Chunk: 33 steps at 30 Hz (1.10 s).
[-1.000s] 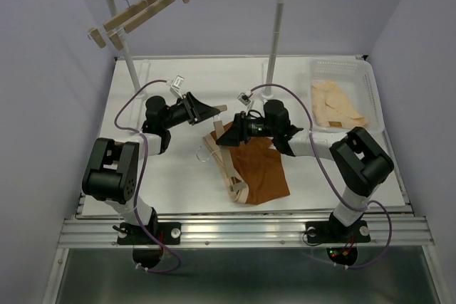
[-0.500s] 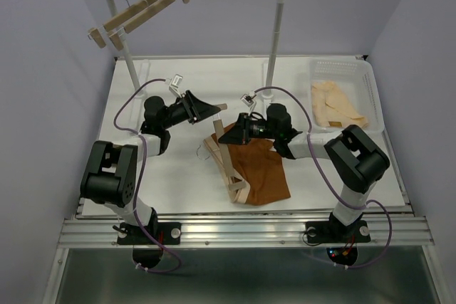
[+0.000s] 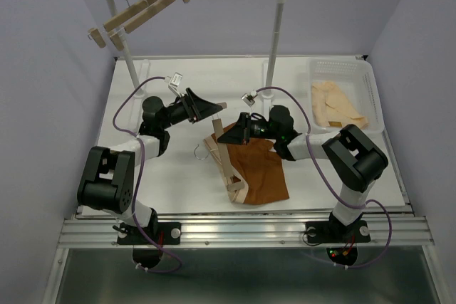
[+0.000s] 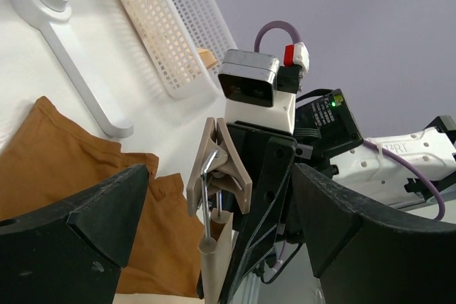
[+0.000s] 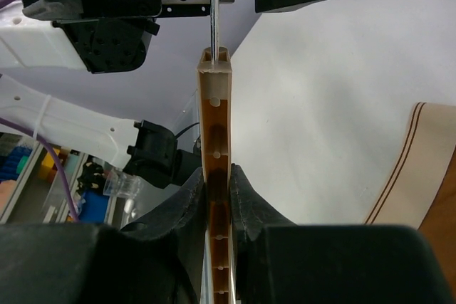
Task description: Clip the underwear to the hanger
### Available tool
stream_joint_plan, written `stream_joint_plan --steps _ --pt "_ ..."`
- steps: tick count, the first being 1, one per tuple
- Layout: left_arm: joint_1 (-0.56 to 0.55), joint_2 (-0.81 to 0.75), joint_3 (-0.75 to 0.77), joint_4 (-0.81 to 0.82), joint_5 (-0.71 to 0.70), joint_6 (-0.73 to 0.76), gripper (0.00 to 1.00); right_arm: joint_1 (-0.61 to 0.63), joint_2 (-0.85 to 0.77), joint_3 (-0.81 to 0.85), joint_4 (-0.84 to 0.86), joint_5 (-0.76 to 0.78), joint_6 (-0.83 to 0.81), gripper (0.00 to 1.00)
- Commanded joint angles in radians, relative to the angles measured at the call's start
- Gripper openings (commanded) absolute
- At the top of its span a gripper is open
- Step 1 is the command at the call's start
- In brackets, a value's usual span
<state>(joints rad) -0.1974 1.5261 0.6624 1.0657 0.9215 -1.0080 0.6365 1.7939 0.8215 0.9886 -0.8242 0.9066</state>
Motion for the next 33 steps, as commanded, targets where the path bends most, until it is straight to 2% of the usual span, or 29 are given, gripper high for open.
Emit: stream_joint_plan --steps 1,6,8,9,13,20,23,24,26,27,28,29,33 --pt "-0.016 -0.050 0.008 0.050 0.019 0.019 0.94 0.015 0.016 0.025 0.073 -0.018 0.006 0.01" --pt "-0.043 -0.044 0.022 0.014 0.014 0.042 0.94 0.015 0.019 0.036 0.053 -0.013 -0.002 0.01" --pt "-0.045 -0.044 0.019 0.011 0.013 0.042 0.90 0.015 0.019 0.039 0.050 -0.013 -0.003 0.01" --pt "-0.045 -0.046 0.019 0.010 0.014 0.042 0.81 0.015 0.019 0.038 0.048 -0.012 -0.003 0.01" --pt "-0.045 -0.053 0.023 -0.004 0.010 0.045 0.63 0.015 0.021 0.031 0.050 -0.009 -0.003 0.01" --pt "-0.043 -0.058 0.048 -0.055 -0.001 0.072 0.61 0.015 0.018 0.030 0.044 -0.015 -0.006 0.01" --pt "-0.045 -0.058 0.057 -0.056 0.005 0.075 0.50 0.015 0.019 0.030 0.044 -0.018 -0.008 0.01" --pt "-0.045 -0.060 0.063 -0.061 0.007 0.081 0.40 0.015 0.021 0.030 0.044 -0.018 -0.008 0.01" --pt "-0.043 -0.058 0.066 -0.072 0.008 0.085 0.31 0.015 0.019 0.028 0.044 -0.020 -0.009 0.01" --pt "-0.042 -0.057 0.068 -0.075 0.008 0.086 0.21 0.015 0.019 0.027 0.042 -0.020 -0.009 0.01" --pt "-0.042 -0.057 0.066 -0.076 0.008 0.092 0.19 0.015 0.018 0.027 0.042 -0.018 -0.011 0.01" --pt "-0.039 -0.057 0.066 -0.081 0.010 0.091 0.11 0.015 0.018 0.028 0.042 -0.021 -0.011 0.01" --pt "-0.034 -0.057 0.063 -0.079 0.016 0.095 0.02 0.015 0.018 0.027 0.041 -0.021 -0.011 0.01"
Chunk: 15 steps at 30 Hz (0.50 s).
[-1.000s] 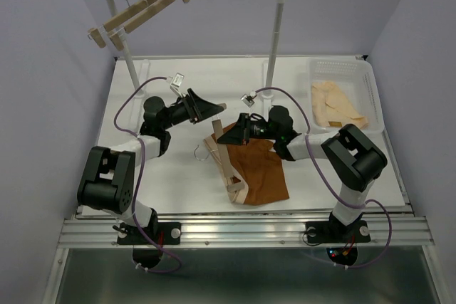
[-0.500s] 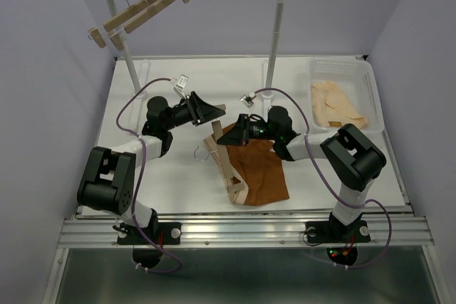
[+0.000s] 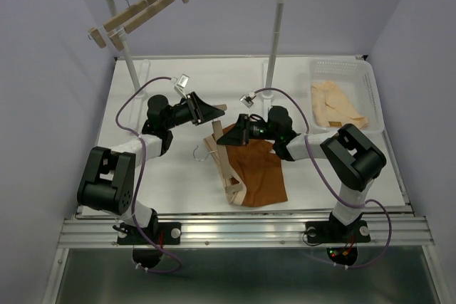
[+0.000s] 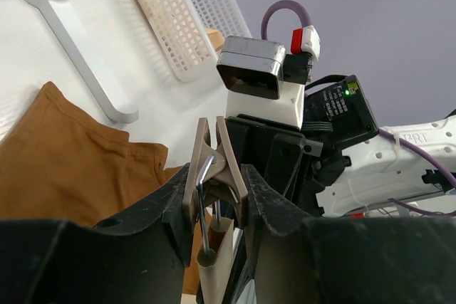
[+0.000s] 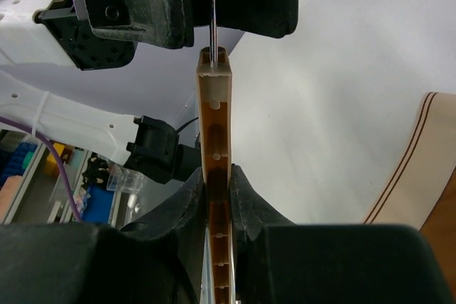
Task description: Clip the underwear to the hanger
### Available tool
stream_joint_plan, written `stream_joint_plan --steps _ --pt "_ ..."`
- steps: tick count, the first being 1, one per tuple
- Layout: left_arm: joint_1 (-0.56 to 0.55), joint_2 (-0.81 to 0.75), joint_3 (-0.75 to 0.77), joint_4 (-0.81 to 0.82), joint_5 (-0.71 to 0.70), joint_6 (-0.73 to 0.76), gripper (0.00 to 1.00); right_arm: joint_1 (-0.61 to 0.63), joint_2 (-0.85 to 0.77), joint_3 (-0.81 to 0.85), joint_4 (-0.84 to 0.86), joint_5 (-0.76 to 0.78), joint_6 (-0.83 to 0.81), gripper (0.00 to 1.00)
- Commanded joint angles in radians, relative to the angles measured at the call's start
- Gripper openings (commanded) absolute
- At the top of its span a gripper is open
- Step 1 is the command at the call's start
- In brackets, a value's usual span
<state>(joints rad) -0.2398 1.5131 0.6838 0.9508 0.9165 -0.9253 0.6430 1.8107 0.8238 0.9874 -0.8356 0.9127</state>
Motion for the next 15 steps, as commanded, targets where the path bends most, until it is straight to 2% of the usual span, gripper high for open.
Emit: stream_joint_plan --steps 1,4,11,13,15 --pt "0.010 -0.047 0.040 0.034 0.022 0.011 0.00 0.009 0.001 0.023 0.040 -0.010 -0.017 0.01" --pt "0.014 -0.054 0.028 0.034 0.019 0.014 0.00 0.009 -0.002 0.026 0.031 -0.013 -0.023 0.07" --pt "0.023 -0.073 -0.004 0.048 0.018 0.025 0.00 0.009 -0.048 0.051 -0.113 0.035 -0.122 0.57" --pt "0.027 -0.073 -0.016 0.049 0.016 0.028 0.00 0.009 -0.088 0.055 -0.222 0.061 -0.208 0.61" --pt "0.028 -0.074 -0.026 0.051 0.018 0.031 0.00 0.009 -0.126 0.043 -0.361 0.157 -0.285 0.66"
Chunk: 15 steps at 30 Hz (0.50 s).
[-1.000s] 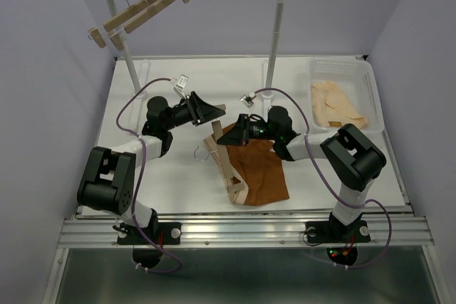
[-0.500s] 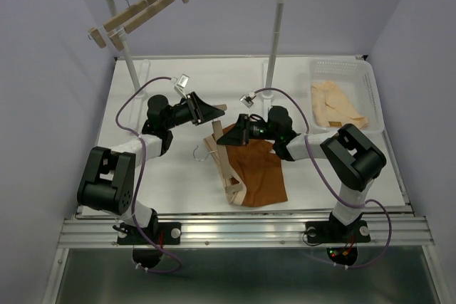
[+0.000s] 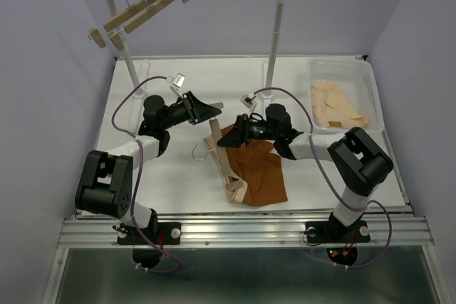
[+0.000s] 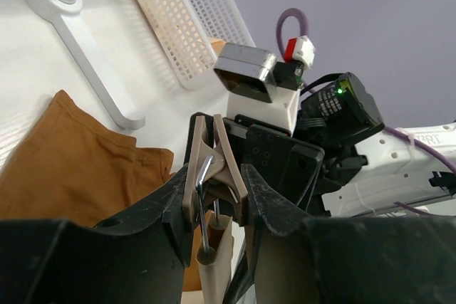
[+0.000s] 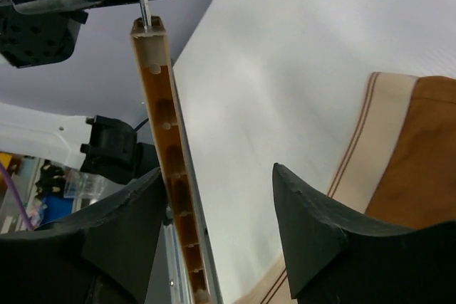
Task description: Clip the underwear to the hanger
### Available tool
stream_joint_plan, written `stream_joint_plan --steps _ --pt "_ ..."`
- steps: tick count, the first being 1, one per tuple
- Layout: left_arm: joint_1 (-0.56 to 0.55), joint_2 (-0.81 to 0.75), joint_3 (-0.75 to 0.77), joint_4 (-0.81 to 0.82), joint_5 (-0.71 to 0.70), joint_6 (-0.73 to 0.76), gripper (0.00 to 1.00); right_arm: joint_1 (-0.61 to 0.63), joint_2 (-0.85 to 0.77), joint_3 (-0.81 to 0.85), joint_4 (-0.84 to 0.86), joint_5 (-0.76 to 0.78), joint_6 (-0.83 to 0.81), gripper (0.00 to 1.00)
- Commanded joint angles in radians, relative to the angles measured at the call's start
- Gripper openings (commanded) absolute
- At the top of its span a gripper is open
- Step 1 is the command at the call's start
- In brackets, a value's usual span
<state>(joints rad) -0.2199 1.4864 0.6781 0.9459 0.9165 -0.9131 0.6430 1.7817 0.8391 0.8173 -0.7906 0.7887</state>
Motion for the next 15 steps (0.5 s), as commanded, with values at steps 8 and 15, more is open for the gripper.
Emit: stream_joint_plan --steps 8,15 --pt "0.039 -0.006 -0.097 0.114 0.033 0.023 0.00 0.009 -0.255 -0.075 -0.460 0.477 -0.345 0.68" --pt "0.071 0.048 -0.152 0.263 0.073 -0.046 0.00 0.000 -0.291 -0.051 -0.538 0.533 -0.398 0.70"
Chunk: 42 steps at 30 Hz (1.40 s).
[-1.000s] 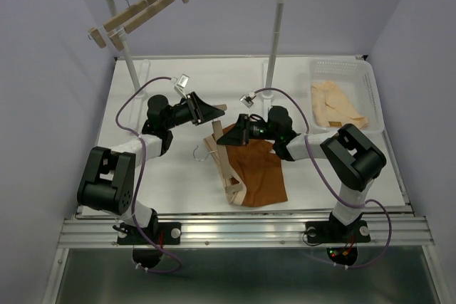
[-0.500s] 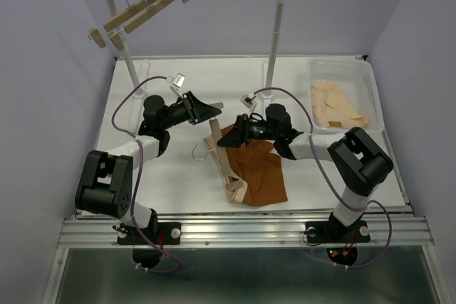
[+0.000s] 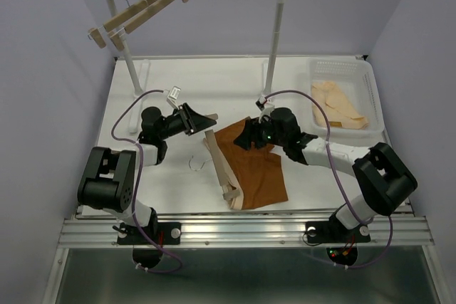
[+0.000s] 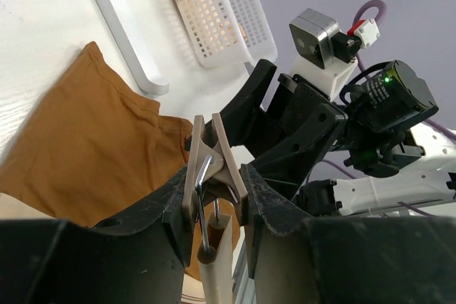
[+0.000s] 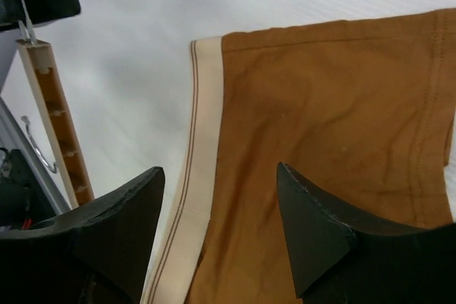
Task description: Clip the underwear to the hanger
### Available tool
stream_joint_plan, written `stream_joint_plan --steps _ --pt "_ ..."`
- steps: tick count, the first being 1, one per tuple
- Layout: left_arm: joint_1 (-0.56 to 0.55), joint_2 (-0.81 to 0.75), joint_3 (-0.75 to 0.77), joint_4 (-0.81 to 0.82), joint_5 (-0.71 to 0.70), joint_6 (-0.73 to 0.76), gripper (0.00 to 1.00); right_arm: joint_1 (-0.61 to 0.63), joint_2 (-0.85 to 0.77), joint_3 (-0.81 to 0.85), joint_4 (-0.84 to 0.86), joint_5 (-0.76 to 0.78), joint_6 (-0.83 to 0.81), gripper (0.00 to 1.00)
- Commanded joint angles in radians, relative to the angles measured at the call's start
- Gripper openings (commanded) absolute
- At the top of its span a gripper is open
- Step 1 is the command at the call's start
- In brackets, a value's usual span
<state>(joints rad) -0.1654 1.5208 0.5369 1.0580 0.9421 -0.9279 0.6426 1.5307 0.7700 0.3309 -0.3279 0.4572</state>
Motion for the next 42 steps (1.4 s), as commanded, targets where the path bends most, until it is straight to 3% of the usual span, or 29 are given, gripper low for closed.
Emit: stream_joint_plan --steps 1,8,10,12,19,24,29,36,38,40,42 --pt "0.023 0.021 -0.014 0.164 0.063 -0.044 0.00 0.000 -0.034 0.026 -0.052 0.069 -0.071 0.70" --pt "0.033 0.042 -0.038 0.298 0.086 -0.111 0.00 -0.009 0.193 0.207 -0.081 0.056 -0.074 0.59" --pt "0.033 0.024 -0.034 0.252 0.072 -0.088 0.00 -0.009 0.255 0.285 -0.079 0.030 -0.066 0.53" --pt "0.033 0.000 -0.009 0.092 0.048 -0.019 0.00 -0.009 0.345 0.368 -0.075 -0.016 -0.060 0.50" --pt "0.033 -0.088 -0.003 -0.084 -0.025 0.105 0.00 -0.009 0.523 0.482 -0.070 -0.022 -0.029 0.43" --pt "0.033 -0.051 0.020 -0.161 -0.029 0.153 0.00 -0.023 0.523 0.431 -0.081 0.145 0.030 0.42" --pt "0.033 0.007 0.061 -0.186 -0.022 0.201 0.00 -0.093 0.505 0.362 -0.093 0.217 0.106 0.42" --pt "0.033 0.146 0.184 -0.256 0.033 0.279 0.00 -0.116 0.416 0.341 -0.161 0.300 0.037 0.42" --pt "0.033 0.157 0.212 -0.265 0.038 0.293 0.00 -0.116 0.388 0.345 -0.164 0.267 -0.024 0.43" --pt "0.033 0.164 0.247 -0.308 0.034 0.342 0.00 -0.116 0.350 0.367 -0.164 0.115 -0.162 0.50" --pt "0.033 0.165 0.267 -0.384 0.020 0.380 0.00 -0.116 0.323 0.382 -0.168 -0.059 -0.251 0.51"
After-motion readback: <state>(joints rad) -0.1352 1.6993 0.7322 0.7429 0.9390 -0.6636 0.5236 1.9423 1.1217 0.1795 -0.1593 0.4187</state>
